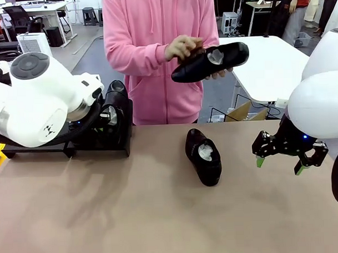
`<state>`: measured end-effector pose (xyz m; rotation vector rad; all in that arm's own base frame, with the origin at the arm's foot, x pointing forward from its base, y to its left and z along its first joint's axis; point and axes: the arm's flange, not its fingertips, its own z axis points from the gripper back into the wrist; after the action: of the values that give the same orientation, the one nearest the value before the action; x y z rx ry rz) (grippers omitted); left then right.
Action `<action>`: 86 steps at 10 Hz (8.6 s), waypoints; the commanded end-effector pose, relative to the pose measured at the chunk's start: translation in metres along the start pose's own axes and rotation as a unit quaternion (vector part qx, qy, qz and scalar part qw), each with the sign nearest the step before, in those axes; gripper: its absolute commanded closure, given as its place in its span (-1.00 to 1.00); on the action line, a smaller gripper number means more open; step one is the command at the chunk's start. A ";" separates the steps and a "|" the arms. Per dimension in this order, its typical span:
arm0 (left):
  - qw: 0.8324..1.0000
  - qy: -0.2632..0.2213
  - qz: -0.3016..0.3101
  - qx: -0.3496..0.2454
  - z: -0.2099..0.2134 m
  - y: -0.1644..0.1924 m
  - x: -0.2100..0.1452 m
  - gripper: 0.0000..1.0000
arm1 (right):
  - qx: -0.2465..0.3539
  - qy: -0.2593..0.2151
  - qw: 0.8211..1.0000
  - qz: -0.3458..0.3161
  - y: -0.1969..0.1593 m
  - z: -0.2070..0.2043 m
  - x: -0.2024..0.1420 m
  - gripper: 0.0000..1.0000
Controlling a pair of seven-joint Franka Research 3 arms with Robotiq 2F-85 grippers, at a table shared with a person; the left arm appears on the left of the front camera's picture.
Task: Organize the shoes by placing them on the stand.
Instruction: Place the Shoe from the middle of the table onto the Shoes Stand, then pick up one Shoe and place it in the middle of the table.
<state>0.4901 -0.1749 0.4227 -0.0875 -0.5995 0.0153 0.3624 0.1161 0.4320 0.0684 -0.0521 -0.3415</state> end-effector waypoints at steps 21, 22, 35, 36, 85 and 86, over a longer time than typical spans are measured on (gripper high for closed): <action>0.998 -0.002 0.059 0.015 -0.031 -0.005 0.040 1.00 | 0.010 -0.001 1.000 0.007 -0.001 0.001 0.001 -1.00; 0.998 -0.003 0.055 0.013 -0.035 -0.007 0.038 1.00 | 0.010 -0.001 1.000 0.007 -0.001 0.001 0.001 -1.00; 0.997 -0.036 0.065 0.020 0.009 0.006 0.043 0.04 | 0.010 -0.001 1.000 0.007 -0.001 0.001 0.001 -1.00; 0.997 -0.036 0.065 0.020 0.009 0.006 0.043 0.04 | 0.010 -0.001 1.000 0.007 -0.001 0.001 0.001 -1.00; 0.966 0.223 0.090 -0.097 0.151 0.035 -0.009 0.04 | -0.009 0.017 0.974 0.225 0.150 -0.094 0.101 1.00; 0.966 0.223 0.090 -0.097 0.151 0.035 -0.009 0.04 | -0.006 0.009 0.980 0.200 0.140 -0.081 0.097 1.00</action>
<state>0.3989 -0.1291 0.5382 -0.3393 -0.1362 0.1051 0.5147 0.2306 0.3497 0.0318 -0.0461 0.1109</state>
